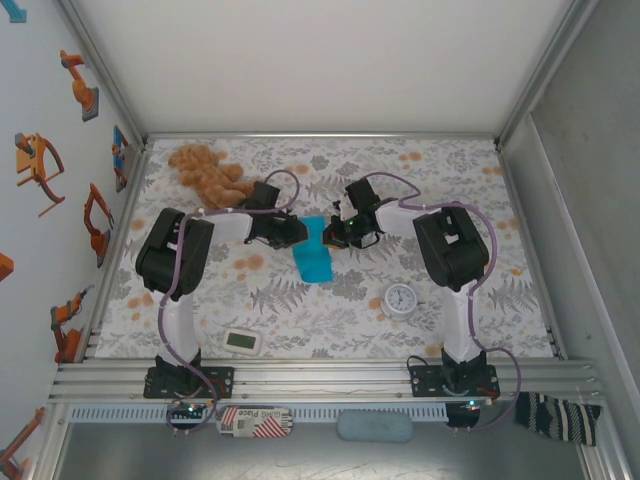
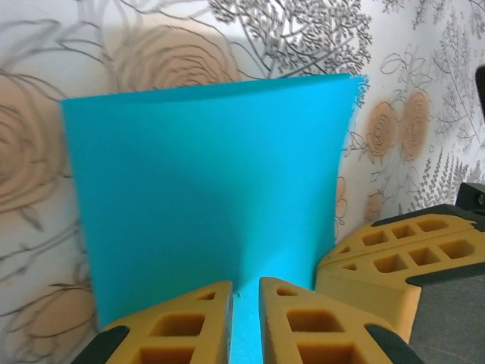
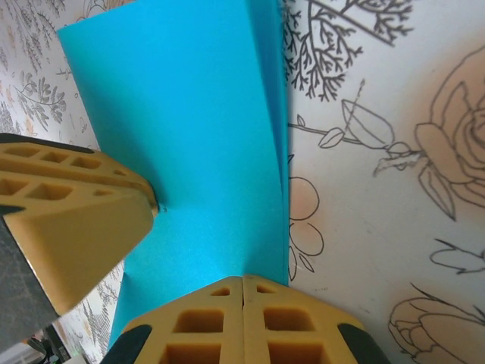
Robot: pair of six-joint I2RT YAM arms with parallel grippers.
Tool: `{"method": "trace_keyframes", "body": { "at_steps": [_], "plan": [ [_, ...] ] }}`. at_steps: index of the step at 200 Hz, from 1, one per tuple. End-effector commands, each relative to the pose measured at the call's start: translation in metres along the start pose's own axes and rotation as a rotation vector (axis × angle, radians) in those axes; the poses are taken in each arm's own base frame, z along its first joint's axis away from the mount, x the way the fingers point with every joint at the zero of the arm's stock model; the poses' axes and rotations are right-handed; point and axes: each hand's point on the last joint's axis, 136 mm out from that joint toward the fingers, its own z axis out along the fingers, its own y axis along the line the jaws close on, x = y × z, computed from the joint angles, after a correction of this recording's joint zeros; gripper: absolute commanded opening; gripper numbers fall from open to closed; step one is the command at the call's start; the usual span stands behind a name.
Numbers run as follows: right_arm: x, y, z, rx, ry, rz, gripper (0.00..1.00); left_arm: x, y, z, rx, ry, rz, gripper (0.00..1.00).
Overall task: Fold a paper plane with a square sheet of paper (pick it up from the middle)
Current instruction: First fold the square sheet of paper in half at the center of the table.
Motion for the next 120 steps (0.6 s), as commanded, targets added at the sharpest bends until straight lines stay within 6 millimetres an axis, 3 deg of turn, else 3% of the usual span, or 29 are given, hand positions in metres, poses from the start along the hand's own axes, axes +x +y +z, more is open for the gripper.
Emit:
{"method": "trace_keyframes", "body": {
  "at_steps": [1, 28, 59, 85, 102, 120],
  "plan": [
    [0.082, -0.144, 0.018, 0.503, 0.195, 0.185, 0.0, -0.005, 0.029, -0.002, -0.067, 0.0, -0.008, 0.19],
    [0.083, -0.146, 0.016, 0.508, 0.195, 0.186, 0.0, -0.017, 0.047, -0.014, -0.121, -0.017, -0.006, 0.19],
    [0.083, -0.147, 0.014, 0.511, 0.192, 0.186, 0.0, -0.037, 0.041, -0.032, -0.152, -0.064, 0.054, 0.19],
    [0.081, -0.145, 0.015, 0.5, 0.189, 0.191, 0.0, -0.046, 0.007, -0.043, -0.067, -0.091, 0.091, 0.19],
    [0.081, -0.145, 0.015, 0.499, 0.187, 0.194, 0.0, -0.039, -0.022, -0.046, -0.026, -0.11, 0.139, 0.19],
    [0.082, -0.146, 0.015, 0.501, 0.189, 0.196, 0.0, -0.028, -0.039, -0.041, -0.007, -0.12, 0.154, 0.19]
  ]
}}
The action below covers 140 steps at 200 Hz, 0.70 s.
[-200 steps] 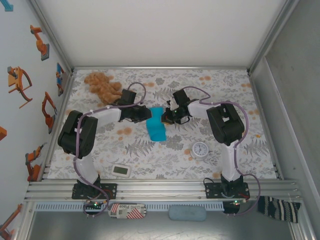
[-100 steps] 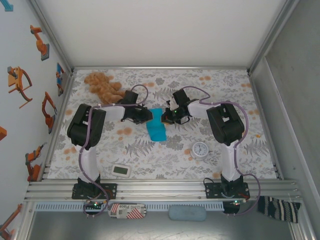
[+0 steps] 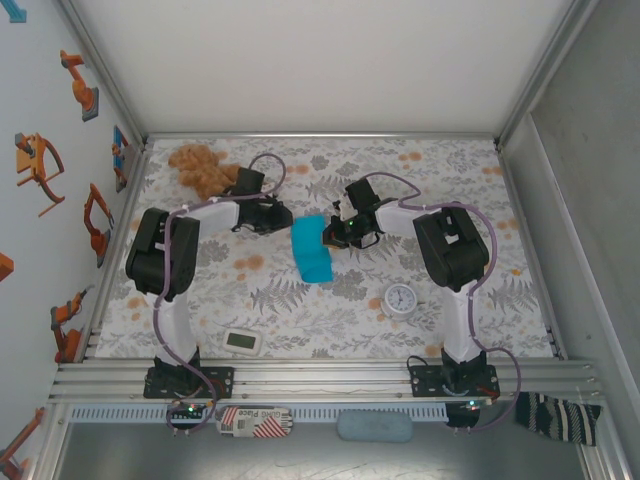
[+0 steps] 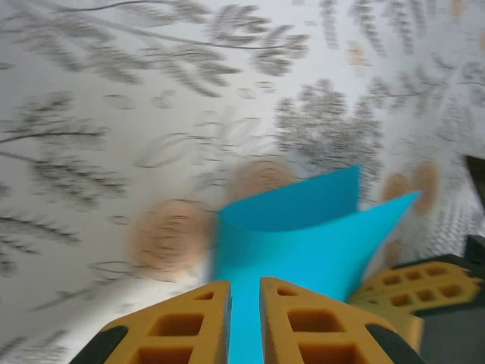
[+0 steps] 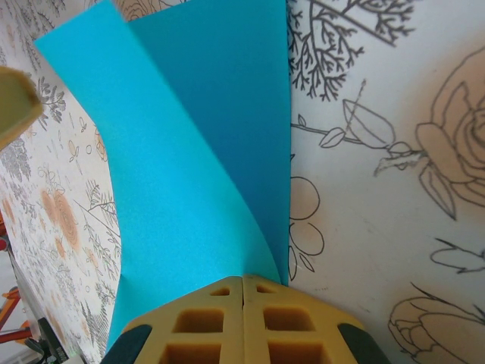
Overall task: Fold a paper plane with a square sheet of paper (pick it up from the middle)
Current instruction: First fold the square sheet of paper in half at the center of the table.
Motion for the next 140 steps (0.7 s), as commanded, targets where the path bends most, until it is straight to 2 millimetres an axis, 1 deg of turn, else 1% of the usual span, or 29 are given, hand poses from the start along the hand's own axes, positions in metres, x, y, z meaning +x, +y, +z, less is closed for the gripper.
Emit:
{"method": "trace_keyframes", "body": {
  "at_steps": [1, 11, 19, 32, 59, 82, 98, 121, 140],
  "plan": [
    [0.083, -0.145, 0.016, 0.497, 0.193, 0.199, 0.0, 0.007, -0.043, -0.009, 0.065, -0.033, 0.069, 0.19],
    [0.084, -0.146, 0.017, 0.498, 0.196, 0.201, 0.0, 0.011, -0.048, -0.003, 0.082, -0.032, 0.061, 0.19],
    [0.083, -0.145, 0.017, 0.496, 0.197, 0.202, 0.0, 0.014, -0.047, 0.003, 0.083, -0.021, 0.053, 0.19],
    [0.083, -0.145, 0.017, 0.494, 0.199, 0.201, 0.0, 0.017, -0.041, 0.013, 0.073, -0.002, 0.036, 0.19],
    [0.085, -0.146, 0.017, 0.497, 0.202, 0.196, 0.0, 0.015, -0.027, 0.028, 0.049, 0.023, 0.021, 0.18],
    [0.085, -0.146, 0.015, 0.499, 0.2, 0.195, 0.0, 0.01, -0.006, 0.036, 0.002, 0.017, 0.0, 0.18],
    [0.084, -0.147, 0.014, 0.499, 0.197, 0.198, 0.0, 0.004, 0.011, 0.037, -0.055, 0.01, -0.011, 0.18],
    [0.085, -0.147, 0.015, 0.499, 0.198, 0.198, 0.0, -0.006, 0.036, 0.036, -0.144, -0.003, -0.022, 0.18],
    [0.085, -0.148, 0.014, 0.502, 0.198, 0.199, 0.0, -0.015, 0.05, 0.033, -0.2, -0.011, -0.039, 0.18]
  ]
}}
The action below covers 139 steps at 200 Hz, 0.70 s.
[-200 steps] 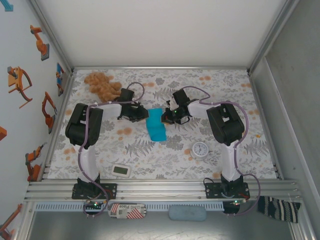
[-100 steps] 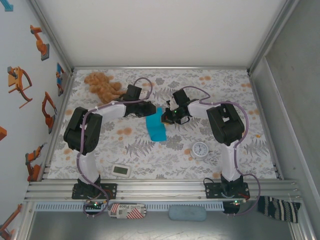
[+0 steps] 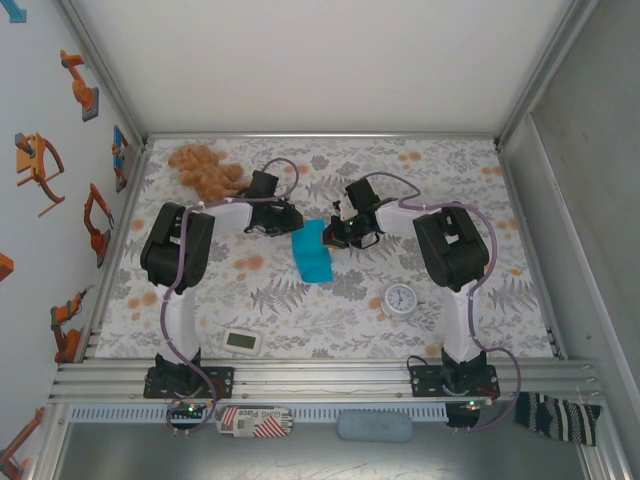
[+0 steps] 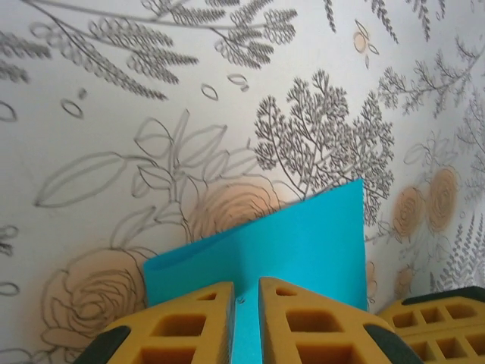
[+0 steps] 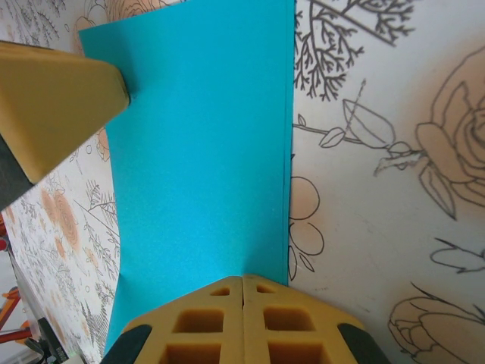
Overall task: Fold a paper plane with a square sheet of paper (pick it up from the middle)
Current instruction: First fold the square sheet of paper in half at the center of the table.
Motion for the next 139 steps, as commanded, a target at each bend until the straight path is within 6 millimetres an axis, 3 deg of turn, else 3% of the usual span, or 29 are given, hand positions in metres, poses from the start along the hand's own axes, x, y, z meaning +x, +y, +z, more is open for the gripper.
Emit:
{"method": "trace_keyframes", "body": {
  "at_steps": [1, 47, 69, 89, 113, 139],
  "plan": [
    [0.085, -0.148, 0.014, 0.501, 0.197, 0.199, 0.0, -0.017, 0.046, -0.001, -0.173, -0.032, -0.022, 0.18],
    [0.084, -0.147, 0.014, 0.498, 0.193, 0.197, 0.0, -0.036, 0.046, -0.012, -0.216, -0.055, -0.003, 0.19],
    [0.082, -0.146, 0.013, 0.495, 0.19, 0.195, 0.0, -0.045, 0.032, -0.023, -0.19, -0.066, 0.017, 0.19],
    [0.081, -0.145, 0.013, 0.494, 0.188, 0.193, 0.0, -0.049, 0.008, -0.039, -0.126, -0.092, 0.02, 0.2],
    [0.08, -0.143, 0.013, 0.485, 0.185, 0.192, 0.0, -0.031, -0.019, -0.053, -0.081, -0.116, 0.016, 0.2],
    [0.08, -0.14, 0.017, 0.462, 0.191, 0.199, 0.0, 0.005, -0.033, -0.052, -0.058, -0.07, -0.003, 0.19]
  ]
}}
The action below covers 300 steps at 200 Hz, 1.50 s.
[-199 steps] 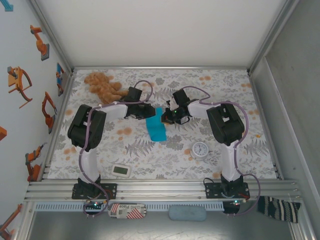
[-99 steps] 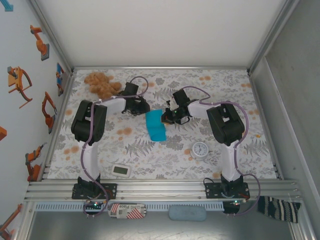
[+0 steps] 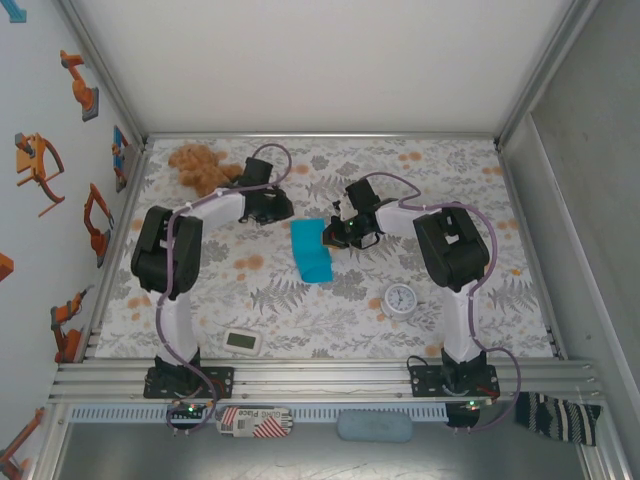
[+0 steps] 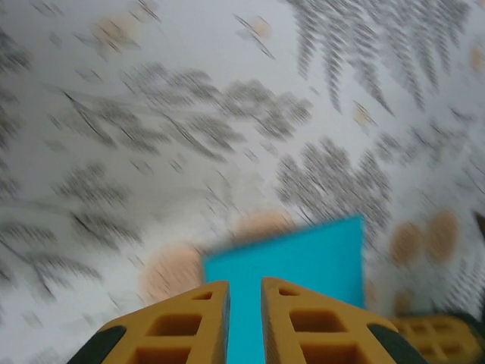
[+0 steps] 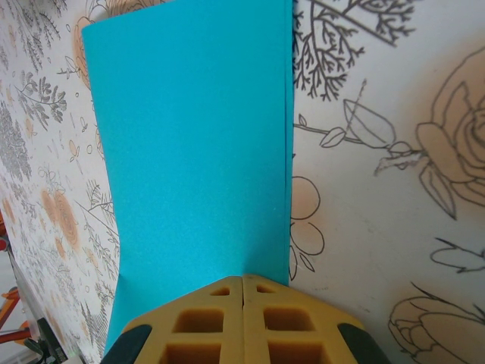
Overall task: Fold a paper plane with a square sheet of paper (pick it up from the middle)
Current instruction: First fold the square sheet of paper in half at the center of the table.
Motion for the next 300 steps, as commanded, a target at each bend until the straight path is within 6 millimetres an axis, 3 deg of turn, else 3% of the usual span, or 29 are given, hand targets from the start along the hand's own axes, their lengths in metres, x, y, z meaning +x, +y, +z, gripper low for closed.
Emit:
{"method": "trace_keyframes", "body": {
  "at_steps": [1, 22, 56, 94, 137, 217, 267, 300],
  "plan": [
    [0.081, -0.141, 0.016, 0.464, 0.197, 0.202, 0.0, 0.024, -0.027, -0.014, 0.055, 0.022, -0.019, 0.19],
    [0.081, -0.141, 0.017, 0.464, 0.199, 0.203, 0.0, 0.054, -0.039, -0.008, 0.099, 0.084, -0.059, 0.17],
    [0.083, -0.143, 0.017, 0.469, 0.201, 0.205, 0.0, 0.087, -0.038, 0.009, 0.123, 0.156, -0.111, 0.12],
    [0.084, -0.143, 0.016, 0.472, 0.201, 0.204, 0.0, 0.098, -0.036, 0.016, 0.143, 0.182, -0.119, 0.12],
    [0.084, -0.144, 0.017, 0.474, 0.201, 0.206, 0.0, 0.114, -0.02, 0.024, 0.13, 0.228, -0.125, 0.11],
    [0.089, -0.15, 0.014, 0.497, 0.207, 0.215, 0.0, 0.148, 0.02, 0.01, 0.053, 0.241, -0.135, 0.11],
    [0.089, -0.151, 0.014, 0.498, 0.208, 0.216, 0.0, 0.152, 0.031, -0.02, 0.015, 0.206, -0.116, 0.12],
    [0.089, -0.151, 0.014, 0.496, 0.208, 0.217, 0.0, 0.123, 0.003, -0.032, 0.102, 0.113, -0.117, 0.12]
  ]
}}
